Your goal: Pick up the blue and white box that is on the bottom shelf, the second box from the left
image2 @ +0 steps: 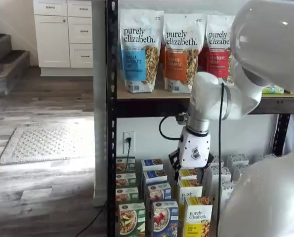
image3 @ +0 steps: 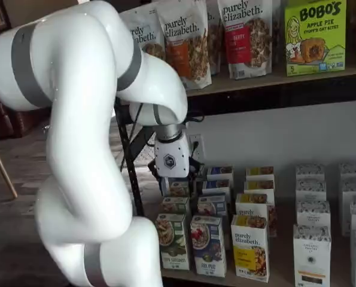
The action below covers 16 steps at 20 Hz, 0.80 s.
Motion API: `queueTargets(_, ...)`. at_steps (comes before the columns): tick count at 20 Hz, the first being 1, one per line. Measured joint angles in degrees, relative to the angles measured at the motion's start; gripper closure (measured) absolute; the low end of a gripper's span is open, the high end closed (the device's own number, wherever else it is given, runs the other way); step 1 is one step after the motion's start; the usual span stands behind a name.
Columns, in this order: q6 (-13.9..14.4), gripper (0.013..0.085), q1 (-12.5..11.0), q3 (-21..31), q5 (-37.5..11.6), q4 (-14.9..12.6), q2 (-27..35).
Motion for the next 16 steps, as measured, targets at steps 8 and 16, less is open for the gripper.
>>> queueTargets(8,0.70,0.0130,-0.30,-2.41,-10.74,-2.09,10.54)
queueTargets(16,2.27,0.0130,0.30,-5.79,-19.12,-3.55,21.07)
